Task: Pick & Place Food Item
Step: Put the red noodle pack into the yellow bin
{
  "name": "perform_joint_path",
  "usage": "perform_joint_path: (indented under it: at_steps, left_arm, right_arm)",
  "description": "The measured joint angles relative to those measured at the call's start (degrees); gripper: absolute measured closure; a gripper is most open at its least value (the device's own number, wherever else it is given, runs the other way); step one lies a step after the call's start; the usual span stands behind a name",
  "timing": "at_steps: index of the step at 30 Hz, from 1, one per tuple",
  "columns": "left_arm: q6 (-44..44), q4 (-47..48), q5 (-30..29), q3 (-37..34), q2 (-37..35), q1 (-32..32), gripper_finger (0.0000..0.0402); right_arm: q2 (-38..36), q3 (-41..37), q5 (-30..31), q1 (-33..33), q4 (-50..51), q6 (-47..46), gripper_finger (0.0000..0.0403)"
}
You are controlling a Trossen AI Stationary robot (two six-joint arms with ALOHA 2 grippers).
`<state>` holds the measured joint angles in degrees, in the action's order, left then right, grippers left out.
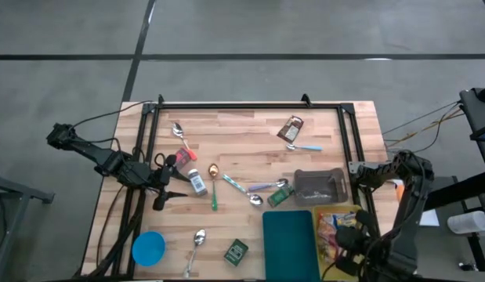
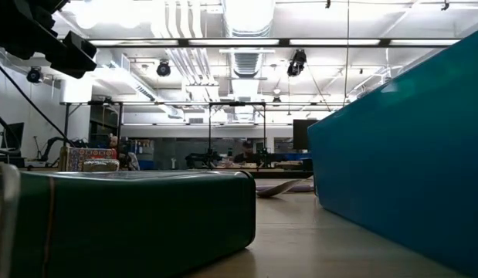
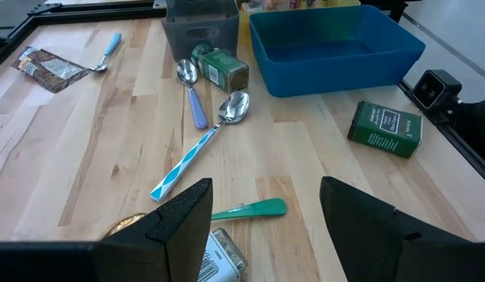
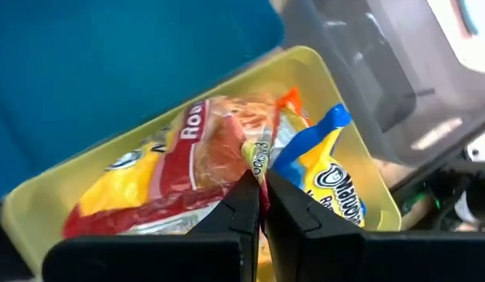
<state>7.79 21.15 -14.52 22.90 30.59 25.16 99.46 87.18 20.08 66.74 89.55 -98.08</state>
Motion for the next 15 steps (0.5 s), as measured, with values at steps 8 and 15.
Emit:
perform_joint_path:
  at_steps: [8,15]
  left_arm:
    - [0.0,0.0,0.0,0.0,0.0,0.0,0.0161]
    - [0.0,0.0,0.0,0.0,0.0,0.0,0.0161]
  right_arm:
    - [0.0,-4.3,-1.0,0.0,-1.0,-8.5,0.0392]
    - [-1.2,-3.2,-0.7,0.0,-1.5,-14.0,0.0336]
